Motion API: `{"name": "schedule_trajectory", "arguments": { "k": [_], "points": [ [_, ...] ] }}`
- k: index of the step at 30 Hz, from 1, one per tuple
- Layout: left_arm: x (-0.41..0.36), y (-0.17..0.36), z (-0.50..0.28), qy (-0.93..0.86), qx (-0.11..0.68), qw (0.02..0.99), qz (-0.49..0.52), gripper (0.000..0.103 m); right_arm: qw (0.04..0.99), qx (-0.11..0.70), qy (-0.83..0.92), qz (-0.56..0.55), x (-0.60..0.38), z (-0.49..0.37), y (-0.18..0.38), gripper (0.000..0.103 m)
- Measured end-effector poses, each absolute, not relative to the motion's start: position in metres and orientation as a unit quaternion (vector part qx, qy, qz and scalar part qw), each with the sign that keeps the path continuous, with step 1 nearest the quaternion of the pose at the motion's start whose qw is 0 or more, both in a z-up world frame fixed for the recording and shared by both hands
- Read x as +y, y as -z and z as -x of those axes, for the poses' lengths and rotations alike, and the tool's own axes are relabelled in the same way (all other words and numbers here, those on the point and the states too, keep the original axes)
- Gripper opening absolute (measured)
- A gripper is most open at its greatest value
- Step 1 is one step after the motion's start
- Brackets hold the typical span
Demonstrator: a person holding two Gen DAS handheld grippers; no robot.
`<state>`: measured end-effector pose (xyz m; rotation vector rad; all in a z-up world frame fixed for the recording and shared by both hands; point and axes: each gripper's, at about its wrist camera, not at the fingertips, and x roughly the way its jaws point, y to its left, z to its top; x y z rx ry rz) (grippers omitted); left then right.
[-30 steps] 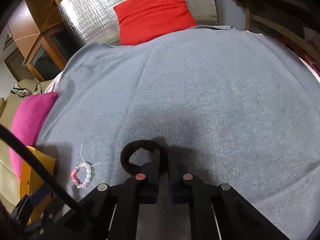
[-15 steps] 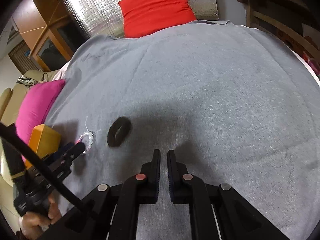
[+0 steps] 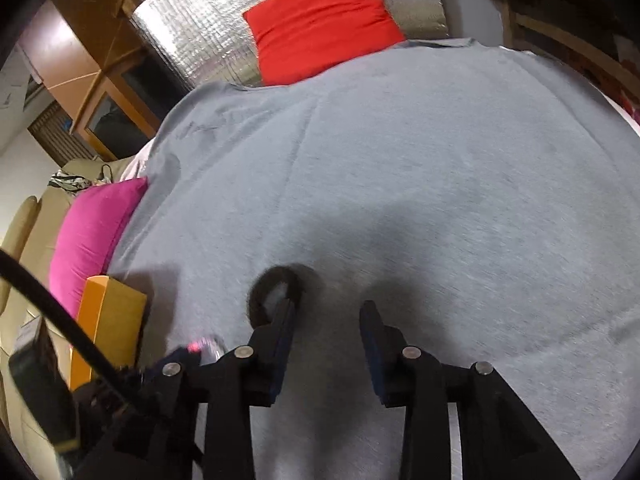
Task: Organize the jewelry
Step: 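Close the left tool on the pink-white bead bracelet while the right tool grips the black ring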
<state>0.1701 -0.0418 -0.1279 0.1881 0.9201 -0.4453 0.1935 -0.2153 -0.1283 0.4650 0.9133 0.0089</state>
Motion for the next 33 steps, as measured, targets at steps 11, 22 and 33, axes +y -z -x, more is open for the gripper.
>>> {"name": "schedule_trajectory", "arguments": {
  "k": [11,22,33],
  "points": [
    [-0.038,0.120,-0.160,0.223,0.433,0.868,-0.095,0.007,0.893,0.432,0.035,-0.123,-0.176,-0.217,0.136,0.008],
    [-0.044,0.129,-0.162,0.214,0.459,0.855,-0.111,0.023,0.887,0.444,0.028,-0.123,-0.198,-0.187,0.118,0.008],
    [-0.058,0.132,-0.152,0.220,0.452,0.855,-0.132,0.012,0.843,0.529,0.007,-0.095,-0.222,-0.150,0.118,0.010]
  ]
}}
